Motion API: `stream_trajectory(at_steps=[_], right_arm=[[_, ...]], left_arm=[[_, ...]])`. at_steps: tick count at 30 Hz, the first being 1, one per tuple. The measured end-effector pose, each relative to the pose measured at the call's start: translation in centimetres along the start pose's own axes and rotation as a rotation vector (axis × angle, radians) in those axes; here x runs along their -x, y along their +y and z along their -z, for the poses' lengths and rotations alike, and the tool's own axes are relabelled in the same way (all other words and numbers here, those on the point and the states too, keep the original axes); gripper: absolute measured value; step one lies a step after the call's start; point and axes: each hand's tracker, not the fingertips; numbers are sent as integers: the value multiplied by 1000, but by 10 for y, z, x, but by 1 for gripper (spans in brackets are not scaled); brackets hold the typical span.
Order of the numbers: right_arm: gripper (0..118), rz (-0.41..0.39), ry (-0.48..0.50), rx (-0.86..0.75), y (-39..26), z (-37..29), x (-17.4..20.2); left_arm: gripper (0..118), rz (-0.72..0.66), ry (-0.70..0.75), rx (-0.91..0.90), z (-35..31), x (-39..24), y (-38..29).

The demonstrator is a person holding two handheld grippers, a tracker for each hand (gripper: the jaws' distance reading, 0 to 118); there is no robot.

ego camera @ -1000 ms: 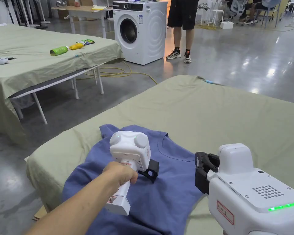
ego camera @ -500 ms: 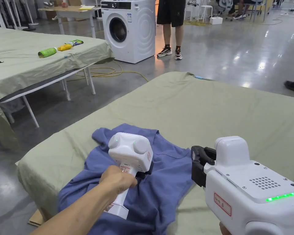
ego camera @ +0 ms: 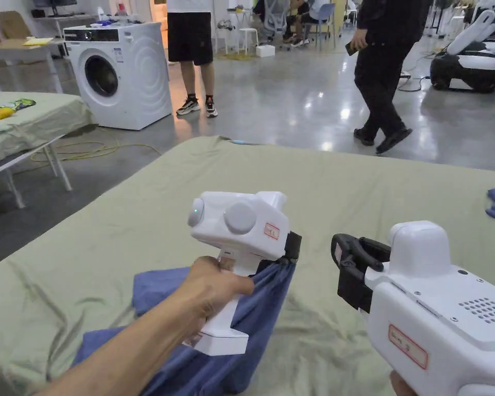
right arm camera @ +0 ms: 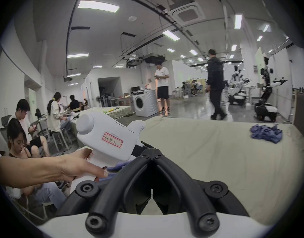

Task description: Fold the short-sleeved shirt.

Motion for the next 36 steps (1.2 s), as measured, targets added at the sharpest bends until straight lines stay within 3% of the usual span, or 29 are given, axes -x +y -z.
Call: stream_trajectory(at_steps=[10, 12, 15, 21, 22, 23, 24, 25, 30, 36], right_arm=[[2, -83, -253, -106, 18, -125, -76], [2, -90, -337, -164, 20, -149, -85], [2, -53, -361, -161, 21, -173, -99], [2, -19, -431, -137, 9, -196, -124], [2, -12, -440, -133, 7, -197, -126], [2, -10, -449, -129, 1, -196, -135], [2, -11, -450, -123, 0, -196, -137], [2, -8, -451, -119, -1, -197, -138], [2, -4, -447, -122, -1, -196, -133], [2, 2, -448, -129, -7, -203, -133]], left_arm=[[0, 270, -425, 4, 62, -233, 13], [0, 281, -548, -26, 66, -264, 3], [0, 335, -694, -23, 82, -302, -11], [1, 285, -691, 152, 140, -338, -55], [6, 256, -687, 183, 149, -335, -58], [27, 212, -687, 223, 158, -333, -59], [72, 159, -685, 289, 165, -327, -60], [87, 117, -701, 316, 169, -319, -60], [87, 48, -573, 56, 111, -265, -27], [87, 51, -277, -350, -44, -166, -39]])
